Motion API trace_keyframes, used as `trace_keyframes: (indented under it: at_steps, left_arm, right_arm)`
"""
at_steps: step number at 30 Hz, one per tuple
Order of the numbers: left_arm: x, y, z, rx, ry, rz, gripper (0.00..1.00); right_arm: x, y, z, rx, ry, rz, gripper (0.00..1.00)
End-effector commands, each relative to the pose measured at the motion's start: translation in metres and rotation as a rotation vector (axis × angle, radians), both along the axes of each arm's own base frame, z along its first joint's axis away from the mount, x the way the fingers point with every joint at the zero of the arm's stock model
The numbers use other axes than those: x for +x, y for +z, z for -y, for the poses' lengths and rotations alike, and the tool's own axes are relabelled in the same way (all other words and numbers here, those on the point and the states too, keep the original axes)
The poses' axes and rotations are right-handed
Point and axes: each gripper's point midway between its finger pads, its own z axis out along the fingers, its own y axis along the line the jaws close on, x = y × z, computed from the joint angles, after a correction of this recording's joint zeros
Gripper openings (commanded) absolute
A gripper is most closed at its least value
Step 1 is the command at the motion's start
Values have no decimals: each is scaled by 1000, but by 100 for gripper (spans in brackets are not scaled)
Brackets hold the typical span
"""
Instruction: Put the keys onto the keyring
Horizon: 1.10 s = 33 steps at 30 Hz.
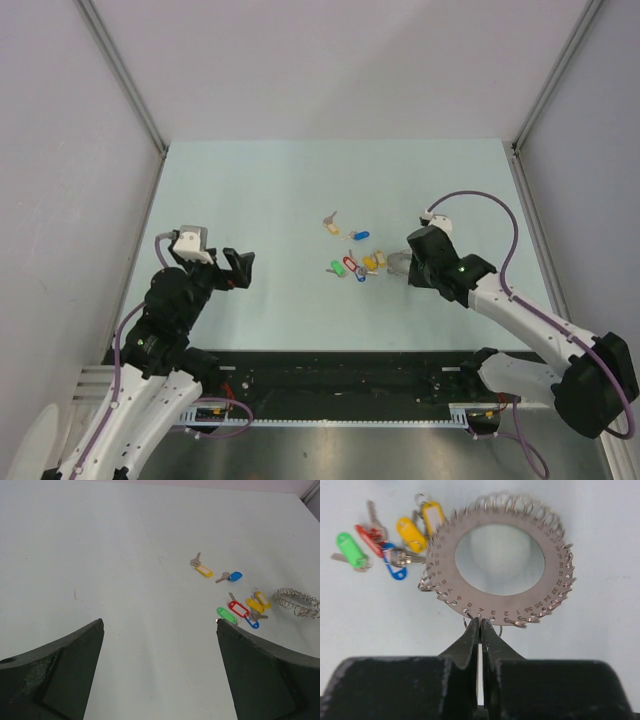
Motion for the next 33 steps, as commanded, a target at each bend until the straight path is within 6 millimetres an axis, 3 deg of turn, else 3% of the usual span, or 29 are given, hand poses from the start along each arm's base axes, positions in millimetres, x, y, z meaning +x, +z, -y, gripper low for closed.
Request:
trace_keyframes:
  at_steps: [1,2,5,9,10,16,17,19,22,23,25,26,29,33]
  left_arm:
    - [0,18,1,3,-14,38,100]
    - [1,18,0,3,-11,34,100]
    - [1,18,-1,5,-4,38,100]
    - [0,20,-5,4,11,44,100]
    - [1,20,-6,6,19,45,100]
    - [-3,28,-17,-7,69,83,100]
    - [-3,29,-20,-8,84,89,100]
    - [-5,32,-22,-16,92,109,100]
    - [-5,33,-23,-18,95,117,100]
    - [-5,33,-23,-18,93,116,100]
    - [-4,31,-22,-14,93,108,100]
    - [-4,32,-22,-13,90,108,100]
    - [-3,30,-19,-10,79,98,100]
    - [-2,28,-16,-8,64,88,100]
  right_arm:
    - [13,61,-18,-47,124,177,0]
    - [17,81,-27,-35,145,223,0]
    - [21,109,-55,-49,256,313,0]
    - [31,152,-108,2,399,445,0]
    - [34,154,-131,29,454,464,0]
    - [37,179,-225,124,685,610,0]
    - [38,166,-239,129,713,592,0]
    - [37,161,-261,192,765,594,0]
    - [33,127,-287,227,830,530,0]
    - [30,106,-293,211,851,491,0]
    - [25,84,-297,201,873,445,0]
    - [19,60,-295,193,896,394,0]
    - [3,18,-286,179,922,273,0]
    - [-21,-21,-273,164,954,143,0]
